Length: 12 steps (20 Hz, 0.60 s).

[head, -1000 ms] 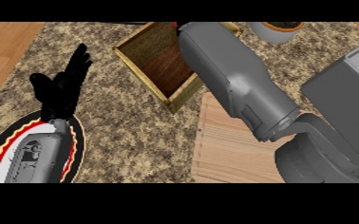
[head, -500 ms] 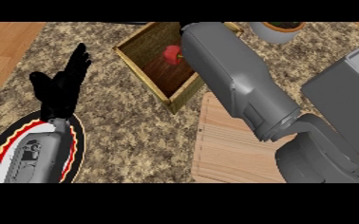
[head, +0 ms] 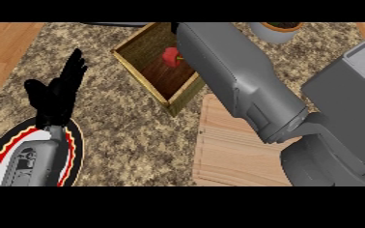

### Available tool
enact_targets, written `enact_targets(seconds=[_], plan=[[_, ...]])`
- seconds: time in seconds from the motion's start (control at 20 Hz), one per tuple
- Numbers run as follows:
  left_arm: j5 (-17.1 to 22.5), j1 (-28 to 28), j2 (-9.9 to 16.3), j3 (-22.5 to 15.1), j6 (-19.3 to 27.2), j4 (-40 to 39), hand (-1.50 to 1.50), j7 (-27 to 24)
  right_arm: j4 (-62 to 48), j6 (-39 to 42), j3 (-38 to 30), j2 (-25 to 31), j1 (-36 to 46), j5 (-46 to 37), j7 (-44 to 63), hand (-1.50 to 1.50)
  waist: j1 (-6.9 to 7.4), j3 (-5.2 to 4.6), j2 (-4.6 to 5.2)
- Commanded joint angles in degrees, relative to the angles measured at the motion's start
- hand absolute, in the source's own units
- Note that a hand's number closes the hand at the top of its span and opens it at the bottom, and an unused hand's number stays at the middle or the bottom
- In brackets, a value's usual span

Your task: Pick the bell pepper from the cutting board and place it in the basket

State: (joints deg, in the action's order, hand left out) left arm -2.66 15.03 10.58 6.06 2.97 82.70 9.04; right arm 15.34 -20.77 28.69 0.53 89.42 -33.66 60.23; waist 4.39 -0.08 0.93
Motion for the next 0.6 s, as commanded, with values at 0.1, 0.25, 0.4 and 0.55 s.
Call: enact_targets(seconds=[0.1, 0.25, 0.4, 0.55], plan=[[-0.1, -0.1, 0.9, 1.2, 0.6, 0.4, 0.00, 0.3, 1.2, -17.3, -3.0, -0.5, 2.4, -0.5, 10.5, -1.50, -1.67, 0.02, -0.63], [-0.3, -1.0, -0.1, 1.3, 1.6, -0.3, 0.00, -0.2, 1.5, -20.6, -5.3, -0.5, 3.4, 0.0, 11.6, -1.50, -3.33, 0.05, -1.13], [1.4, -1.0, 2.3, 2.9, -0.2, 0.7, 0.00, 2.4, 3.5, -25.0, -5.8, -0.5, 1.5, -0.1, 12.6, -1.50, -4.11, 0.10, -1.93], [1.7, -5.0, 2.0, 3.9, 0.1, 1.2, 0.00, 0.1, 4.9, -27.3, -8.4, 0.3, 0.1, 0.3, 10.6, -1.50, -5.62, 0.15, -2.24]])
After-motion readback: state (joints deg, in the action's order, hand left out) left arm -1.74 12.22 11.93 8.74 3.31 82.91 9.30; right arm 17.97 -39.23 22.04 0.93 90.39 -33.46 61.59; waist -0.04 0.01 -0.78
